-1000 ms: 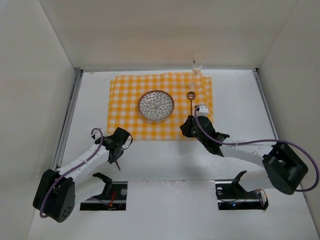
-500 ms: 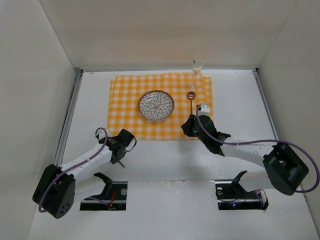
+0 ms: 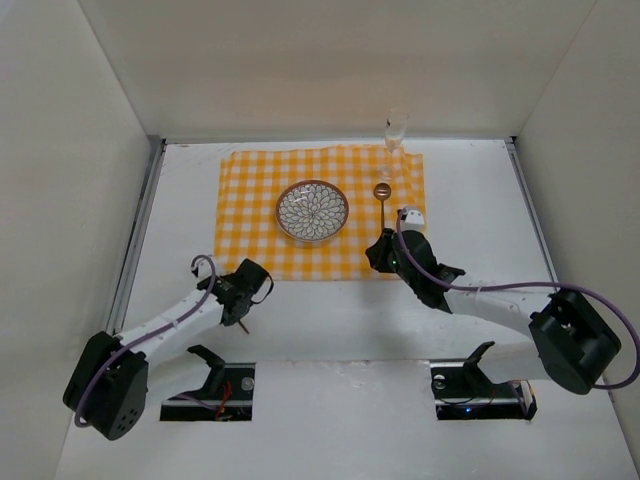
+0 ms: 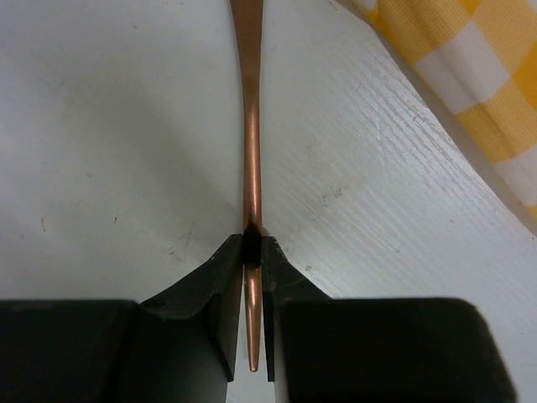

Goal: Set the dinner table for one person

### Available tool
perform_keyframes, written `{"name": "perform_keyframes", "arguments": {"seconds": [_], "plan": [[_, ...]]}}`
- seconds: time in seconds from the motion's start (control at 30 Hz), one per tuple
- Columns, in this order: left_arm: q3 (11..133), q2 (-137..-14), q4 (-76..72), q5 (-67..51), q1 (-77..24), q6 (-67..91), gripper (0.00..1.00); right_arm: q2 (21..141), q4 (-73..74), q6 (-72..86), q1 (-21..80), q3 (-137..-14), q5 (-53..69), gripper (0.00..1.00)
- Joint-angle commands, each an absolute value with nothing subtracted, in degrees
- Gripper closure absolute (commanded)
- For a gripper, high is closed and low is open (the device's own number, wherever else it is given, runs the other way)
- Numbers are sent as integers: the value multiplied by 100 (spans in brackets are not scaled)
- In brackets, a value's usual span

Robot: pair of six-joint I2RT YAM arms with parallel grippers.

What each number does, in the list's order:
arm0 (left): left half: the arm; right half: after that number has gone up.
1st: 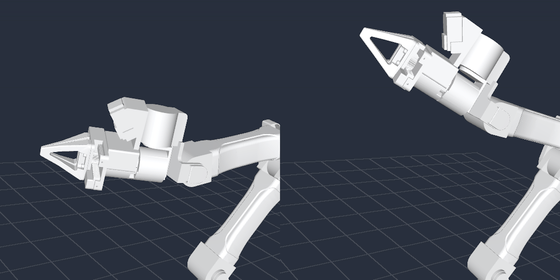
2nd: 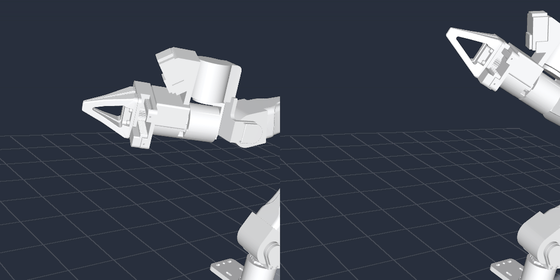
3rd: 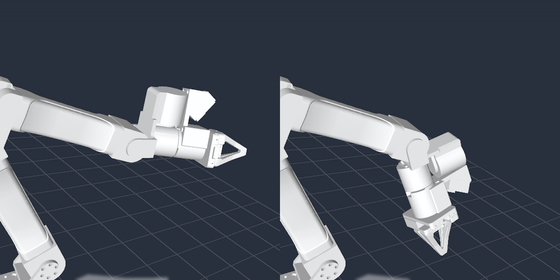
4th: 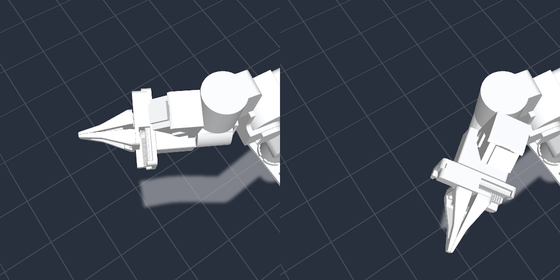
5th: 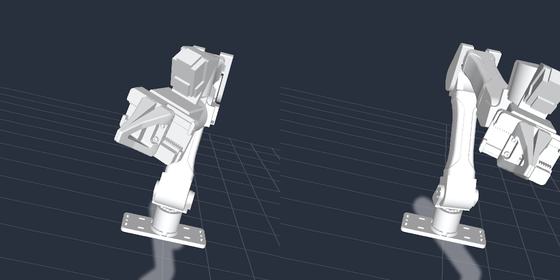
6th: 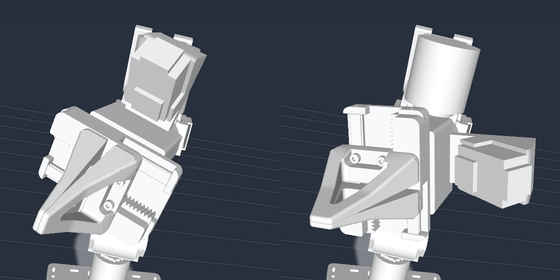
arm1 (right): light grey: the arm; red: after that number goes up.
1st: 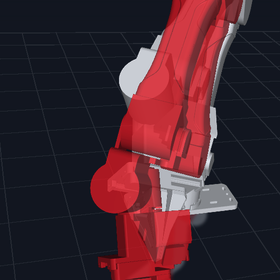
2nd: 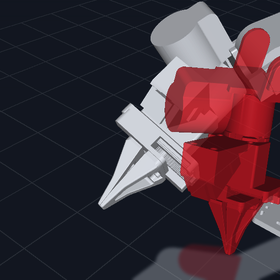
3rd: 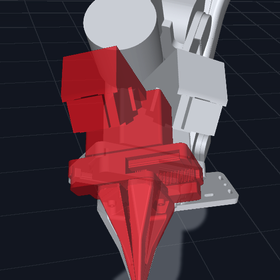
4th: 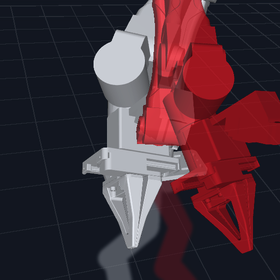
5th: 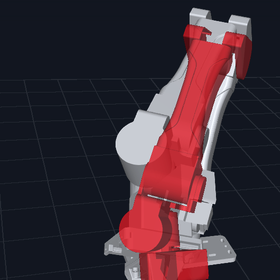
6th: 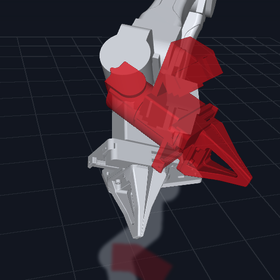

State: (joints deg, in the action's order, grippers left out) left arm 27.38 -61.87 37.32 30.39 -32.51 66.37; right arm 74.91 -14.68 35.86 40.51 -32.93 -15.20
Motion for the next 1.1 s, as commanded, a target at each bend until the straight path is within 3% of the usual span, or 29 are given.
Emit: {"name": "perform_keyframes", "arguments": {"seconds": [0.0, 0.27, 0.47, 0.63, 0.8, 0.9, 1.07], "plan": [[2689, -5837, 3989, 3006, -3230, 6784, 98, 7383, -1819, 3621, 4021, -3287, -1494, 75], [3137, -4677, 5202, 3216, -3809, 7365, 99, 7401, -1837, 3691, 3924, -3270, -1398, 74], [4006, -4982, 5608, 4059, -4468, 7068, 98, 7181, -1863, 3753, 3871, -3182, -1371, 74], [4535, -6062, 4196, 4614, -4567, 5384, 97, 7181, -1934, 3814, 3871, -3138, -1371, 71], [4623, -6977, 1621, 4142, -3969, 3027, 97, 7023, -1934, 3876, 3810, -3059, -1450, 70], [4877, -7600, 522, 3334, -3451, 2025, 97, 6830, -1951, 4007, 3696, -2936, -1581, 63], [5457, -8480, 343, 2357, -2818, 1197, 97, 6382, -2118, 4183, 3485, -2611, -1872, 48]]}}
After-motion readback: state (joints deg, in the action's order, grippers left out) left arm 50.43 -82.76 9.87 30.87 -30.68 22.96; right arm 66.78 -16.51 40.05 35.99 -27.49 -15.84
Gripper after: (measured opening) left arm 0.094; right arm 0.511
